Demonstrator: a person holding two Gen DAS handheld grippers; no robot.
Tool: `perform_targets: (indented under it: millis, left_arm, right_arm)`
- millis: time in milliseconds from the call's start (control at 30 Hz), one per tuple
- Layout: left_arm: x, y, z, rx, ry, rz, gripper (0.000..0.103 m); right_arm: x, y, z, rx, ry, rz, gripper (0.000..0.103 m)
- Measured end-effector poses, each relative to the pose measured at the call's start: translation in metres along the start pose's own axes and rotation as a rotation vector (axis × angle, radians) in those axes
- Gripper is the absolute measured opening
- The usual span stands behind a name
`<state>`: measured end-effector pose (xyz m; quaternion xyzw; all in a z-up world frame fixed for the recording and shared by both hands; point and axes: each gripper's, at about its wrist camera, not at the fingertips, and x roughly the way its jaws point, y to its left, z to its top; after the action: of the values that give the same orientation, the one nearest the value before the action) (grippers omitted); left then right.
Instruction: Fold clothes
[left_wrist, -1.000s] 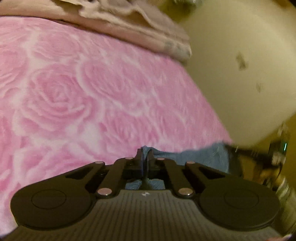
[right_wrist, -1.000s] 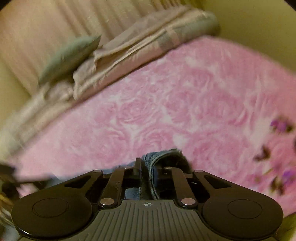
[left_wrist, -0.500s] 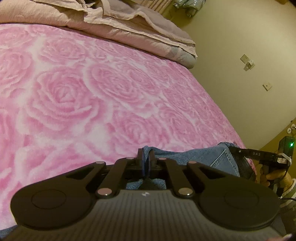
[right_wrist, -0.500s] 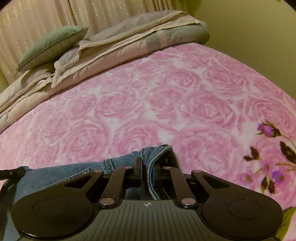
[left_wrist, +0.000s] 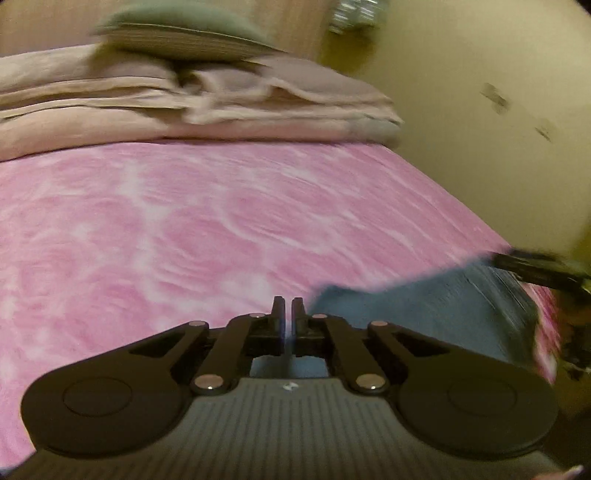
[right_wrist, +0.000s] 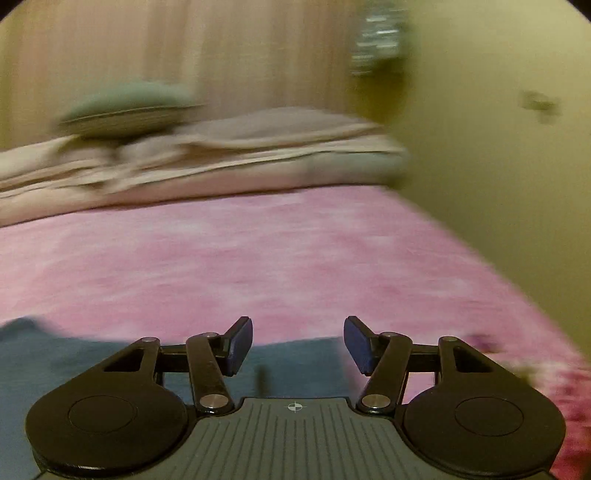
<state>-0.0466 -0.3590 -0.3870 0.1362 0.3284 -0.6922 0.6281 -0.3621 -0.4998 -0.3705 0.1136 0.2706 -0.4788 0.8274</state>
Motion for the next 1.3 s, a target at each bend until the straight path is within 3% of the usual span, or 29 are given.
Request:
perform_targets:
  millis: [33,100,133,200,267,300,333,400,533,667,767,833,900,1000,1033,1100,1167,1300]
  left_arm:
    - [0.007,-0.01,-0.007,0.036,0.019,-0.023,0.0]
    - [0.025,-0.019,-0.019,0.088,0.054,0.013,0.0]
    - [0.036,-0.016,-0.024,0.089,0.068,0.037,0.001]
    - [0.043,0.002,-0.03,0.018,0.062,0.014,0.003]
    - [0.042,0.019,-0.032,-0.069,0.049,-0.004,0.003]
    - [0.036,0.024,-0.031,-0.089,0.039,0.017,0.002]
    - [0.027,0.027,-0.031,-0.089,0.027,0.037,0.002]
    - [0.007,0.033,-0.033,-0.094,0.011,0.066,0.002]
    - [-0.031,0.027,-0.056,-0.054,0.026,0.11,0.002]
    - [-0.05,0.021,-0.096,0.039,0.097,0.25,0.006]
    - [-0.083,0.033,-0.111,-0.057,0.076,0.31,0.006]
    - [-0.11,0.035,-0.118,-0.107,0.048,0.351,0.005]
    - [-0.127,0.032,-0.126,-0.113,0.04,0.353,0.006]
    - [-0.14,0.029,-0.152,-0.111,0.062,0.38,0.007]
    - [-0.147,0.029,-0.162,-0.115,0.046,0.396,0.008]
    - [-0.162,0.032,-0.175,-0.137,0.029,0.427,0.008]
    - [-0.182,0.039,-0.181,-0.174,0.024,0.461,0.008]
    - [-0.225,0.061,-0.195,-0.224,0.001,0.548,0.008]
  right_arm:
    - [0.005,0.019,-0.004,-0.061,0.005,0.038,0.059]
    - [0.014,0.056,-0.013,-0.184,0.015,0.114,0.059]
    - [0.021,0.067,-0.019,-0.227,0.027,0.117,0.059]
    - [0.042,0.067,-0.031,-0.274,0.075,0.094,0.059]
    - [0.042,0.053,-0.033,-0.215,0.082,0.122,0.056]
    - [0.037,0.047,-0.03,-0.195,0.091,0.116,0.042]
    - [0.031,0.042,-0.028,-0.18,0.098,0.106,0.04]
    - [0.016,0.029,-0.022,-0.13,0.088,0.023,0.04]
    - [-0.028,0.006,-0.035,-0.037,0.05,-0.003,0.04]
    - [-0.038,-0.005,-0.072,-0.056,0.159,-0.087,0.04]
    - [-0.061,0.002,-0.067,-0.01,0.147,-0.126,0.04]
    - [-0.078,0.013,-0.064,0.021,0.1,-0.097,0.04]
    - [-0.089,0.032,-0.066,0.044,0.08,-0.007,0.04]
    - [-0.086,0.073,-0.088,0.027,0.129,0.087,0.04]
    - [-0.08,0.084,-0.098,0.02,0.17,0.089,0.04]
    - [-0.079,0.097,-0.11,-0.01,0.15,0.037,0.04]
    - [-0.085,0.103,-0.103,0.022,0.186,0.013,0.04]
    - [-0.111,0.124,-0.09,0.081,0.146,0.098,0.041]
